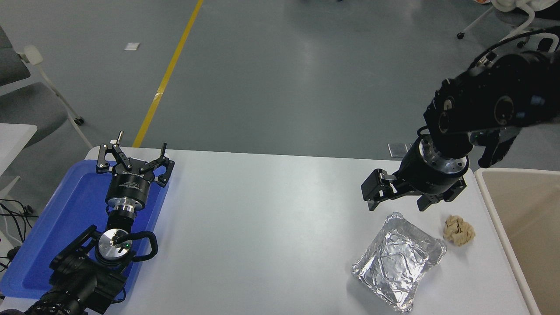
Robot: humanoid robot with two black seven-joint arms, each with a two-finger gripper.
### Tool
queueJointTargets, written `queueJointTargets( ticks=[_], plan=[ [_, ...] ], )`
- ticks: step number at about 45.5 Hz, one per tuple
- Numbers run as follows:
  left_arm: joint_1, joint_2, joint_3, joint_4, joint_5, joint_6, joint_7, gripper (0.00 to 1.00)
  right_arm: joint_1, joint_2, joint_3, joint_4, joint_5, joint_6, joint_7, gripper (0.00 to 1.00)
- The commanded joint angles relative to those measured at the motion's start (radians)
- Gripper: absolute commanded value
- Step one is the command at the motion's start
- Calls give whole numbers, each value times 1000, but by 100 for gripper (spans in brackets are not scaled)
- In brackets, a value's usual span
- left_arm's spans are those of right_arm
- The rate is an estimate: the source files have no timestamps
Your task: Pick up foil plate and place in dustbin
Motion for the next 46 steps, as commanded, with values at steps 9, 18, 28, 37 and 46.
queueJointTargets(
  ticks=[9, 18, 28, 37, 46],
  plan=[
    [-1, 0, 0, 0, 0, 0, 0, 100, -225, -142, -2, -37, -213, -188, 0, 100],
    [-1, 0, 2, 0, 0, -2, 0, 100, -381, -188, 13, -62, -239, -272, 0, 100],
    [-1, 0, 2, 0, 0, -2, 0, 100, -510, -233, 61, -82, -239, -315, 0, 100],
    [-1, 0, 2, 0, 0, -2, 0, 100, -611, -236, 87, -172, -238, -320, -2, 100],
    [-1, 0, 2, 0, 0, -2, 0, 100, -729, -237, 131, -275, -238, -323, -2, 100]
  ],
)
